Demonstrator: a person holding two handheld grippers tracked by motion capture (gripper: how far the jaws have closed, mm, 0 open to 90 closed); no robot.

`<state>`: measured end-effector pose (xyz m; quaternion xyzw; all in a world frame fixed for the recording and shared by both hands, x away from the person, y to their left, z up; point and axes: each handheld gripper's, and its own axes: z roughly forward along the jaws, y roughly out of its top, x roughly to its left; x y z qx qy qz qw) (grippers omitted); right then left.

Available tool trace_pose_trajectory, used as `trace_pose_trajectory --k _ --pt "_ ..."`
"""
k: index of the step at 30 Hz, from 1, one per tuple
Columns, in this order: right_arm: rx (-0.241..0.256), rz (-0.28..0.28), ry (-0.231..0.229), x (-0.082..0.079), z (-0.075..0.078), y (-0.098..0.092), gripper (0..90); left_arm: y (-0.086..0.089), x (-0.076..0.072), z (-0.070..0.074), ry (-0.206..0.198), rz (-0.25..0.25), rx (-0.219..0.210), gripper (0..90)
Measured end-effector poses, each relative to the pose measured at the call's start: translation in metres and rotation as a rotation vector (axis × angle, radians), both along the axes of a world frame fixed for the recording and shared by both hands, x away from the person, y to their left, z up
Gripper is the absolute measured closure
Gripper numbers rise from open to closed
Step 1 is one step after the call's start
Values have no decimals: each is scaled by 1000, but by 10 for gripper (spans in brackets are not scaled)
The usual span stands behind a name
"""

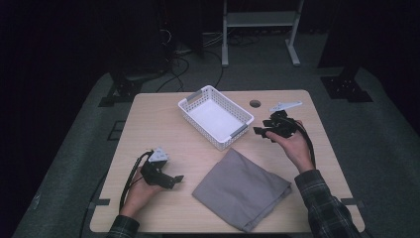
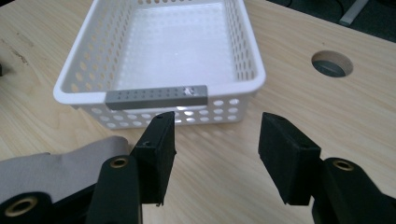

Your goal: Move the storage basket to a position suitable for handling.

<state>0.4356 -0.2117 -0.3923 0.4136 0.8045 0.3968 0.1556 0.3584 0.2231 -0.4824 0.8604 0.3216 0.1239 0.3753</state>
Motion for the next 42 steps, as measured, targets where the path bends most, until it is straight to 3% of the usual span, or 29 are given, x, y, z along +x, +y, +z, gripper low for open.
trace_pose_trajectory --k 5,16,26,36,42 --pt "-16 43 -4 4 4 20 483 0 -1 -1 -23 6 46 0" --pt "-12 131 -15 7 8 67 479 0 -1 -1 -26 10 42 0" --pt "-24 205 14 12 4 109 505 0 -1 -1 -25 9 45 0" --pt "-28 259 52 18 -10 137 613 0 -1 -1 -24 9 43 0" --pt "-41 260 68 21 -17 145 695 0 -1 -1 -25 9 44 0"
